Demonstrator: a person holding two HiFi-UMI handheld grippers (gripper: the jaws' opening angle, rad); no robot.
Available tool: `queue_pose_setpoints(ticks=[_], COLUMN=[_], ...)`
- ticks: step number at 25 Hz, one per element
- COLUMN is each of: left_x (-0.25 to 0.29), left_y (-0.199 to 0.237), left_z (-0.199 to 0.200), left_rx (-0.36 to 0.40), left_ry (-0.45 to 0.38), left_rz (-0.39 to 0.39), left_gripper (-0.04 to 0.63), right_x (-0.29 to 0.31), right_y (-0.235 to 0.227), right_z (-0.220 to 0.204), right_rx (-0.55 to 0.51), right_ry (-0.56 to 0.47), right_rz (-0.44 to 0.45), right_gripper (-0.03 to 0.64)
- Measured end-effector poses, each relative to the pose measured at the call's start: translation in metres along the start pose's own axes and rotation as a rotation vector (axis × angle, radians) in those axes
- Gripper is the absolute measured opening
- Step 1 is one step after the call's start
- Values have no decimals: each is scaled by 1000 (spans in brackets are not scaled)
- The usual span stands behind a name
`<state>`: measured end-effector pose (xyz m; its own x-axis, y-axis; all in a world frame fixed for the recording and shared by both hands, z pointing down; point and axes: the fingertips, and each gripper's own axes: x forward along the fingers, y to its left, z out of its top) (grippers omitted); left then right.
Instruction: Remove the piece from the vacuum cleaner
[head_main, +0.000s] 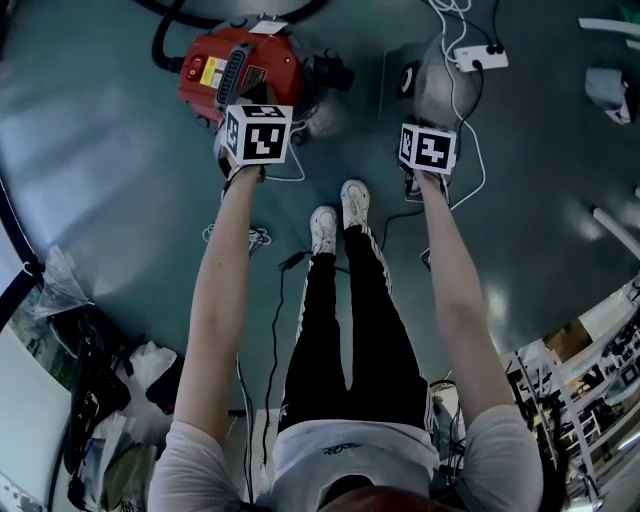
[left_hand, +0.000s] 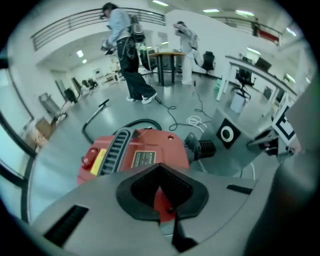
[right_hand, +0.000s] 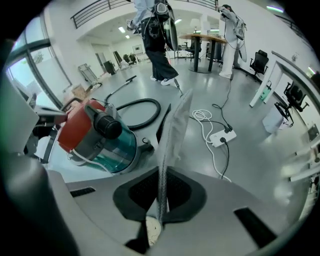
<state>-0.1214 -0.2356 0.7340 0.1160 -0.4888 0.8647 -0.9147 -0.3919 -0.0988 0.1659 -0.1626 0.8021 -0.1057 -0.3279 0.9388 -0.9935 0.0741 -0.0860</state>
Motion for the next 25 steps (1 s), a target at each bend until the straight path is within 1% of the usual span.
queue_pose_setpoints(ticks=[1,2,4,5,9,10,12,14,16,18,21,23,25], left_x=[-7,-14,-30,-40,-96,-113,-147,-187,-229,-273,-345,-387,-419], left_y=[-7,-16,-32,-38,-47,-48,-41,-29,-19,-10,-3,-7,-12], left_z=[-9,-16,-15,-6,33,43,67,81,86,93,88,93,103], left_rx=[-70,-106,-141,-174,-388,-432,-486,-516,-548,-557,-572,-557,-520], left_ry=[4,10,4,-16,-98,-123,-200,-278,-362,-462,-593,-652,-706], left_rz=[-20,-38,-66,-78,-129,-139,-145,-144,-152,-147,-112,-117,-121], left_gripper=[0,-2,0,-2,-2,-2,-2,-2,0,-2,-2,0,-1], right_x=[-6,-12,-28,-38,-97,-114,-151,-192,-231,-267,-323,-357,-388], right_y=[8,16,33,41,71,76,88,106,125,141,160,163,163], right_z=[0,1,8,14,31,35,48,56,61,67,57,57,67], right_rx=[9,12,11,18,104,120,146,148,111,70,17,6,12], right_ry=[5,11,14,5,-38,-46,-74,-109,-157,-214,-253,-286,-336], right_rz=[8,16,32,40,85,94,108,117,138,181,249,270,295], right_gripper=[25,25,25,24,25,25,25,25,25,25,25,25,25])
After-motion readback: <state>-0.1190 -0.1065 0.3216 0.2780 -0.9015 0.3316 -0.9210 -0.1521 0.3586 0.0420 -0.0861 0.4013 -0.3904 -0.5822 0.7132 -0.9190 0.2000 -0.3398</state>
